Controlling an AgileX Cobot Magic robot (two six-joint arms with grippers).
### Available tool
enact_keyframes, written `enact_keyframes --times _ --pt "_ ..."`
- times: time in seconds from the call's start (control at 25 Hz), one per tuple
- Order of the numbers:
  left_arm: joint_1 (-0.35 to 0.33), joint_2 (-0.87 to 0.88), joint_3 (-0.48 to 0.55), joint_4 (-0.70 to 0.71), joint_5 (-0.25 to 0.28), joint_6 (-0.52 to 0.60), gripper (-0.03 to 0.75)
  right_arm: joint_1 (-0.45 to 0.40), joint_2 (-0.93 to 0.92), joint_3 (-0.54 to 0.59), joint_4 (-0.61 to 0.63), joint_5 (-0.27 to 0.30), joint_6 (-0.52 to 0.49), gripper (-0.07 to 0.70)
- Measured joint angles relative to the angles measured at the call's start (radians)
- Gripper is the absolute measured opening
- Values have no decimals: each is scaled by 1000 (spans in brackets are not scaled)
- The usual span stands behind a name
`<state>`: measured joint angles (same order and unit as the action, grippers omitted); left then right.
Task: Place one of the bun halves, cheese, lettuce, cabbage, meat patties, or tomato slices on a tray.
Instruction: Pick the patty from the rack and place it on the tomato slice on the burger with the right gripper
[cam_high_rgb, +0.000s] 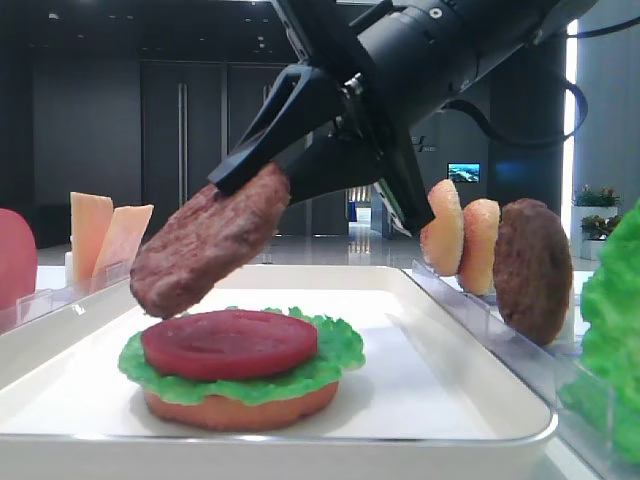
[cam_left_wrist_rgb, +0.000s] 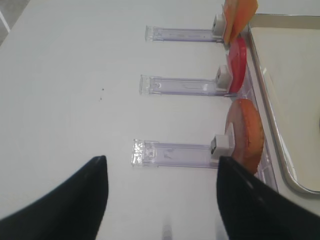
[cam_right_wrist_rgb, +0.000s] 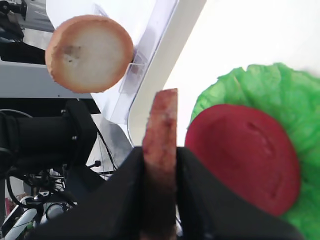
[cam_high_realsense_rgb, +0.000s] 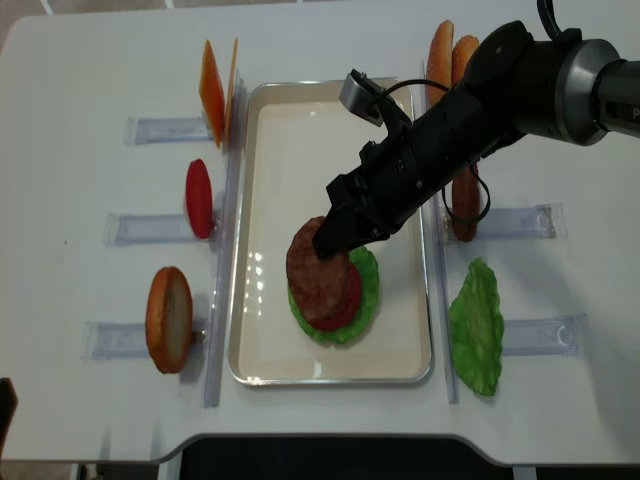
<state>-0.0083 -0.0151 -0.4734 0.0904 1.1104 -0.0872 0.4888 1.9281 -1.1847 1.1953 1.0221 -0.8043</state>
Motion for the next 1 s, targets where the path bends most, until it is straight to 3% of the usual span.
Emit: enact_keyframes --times 1.0 --pt "0 0 0 0 0 0 517 0 14 11 5 -5 -5 150"
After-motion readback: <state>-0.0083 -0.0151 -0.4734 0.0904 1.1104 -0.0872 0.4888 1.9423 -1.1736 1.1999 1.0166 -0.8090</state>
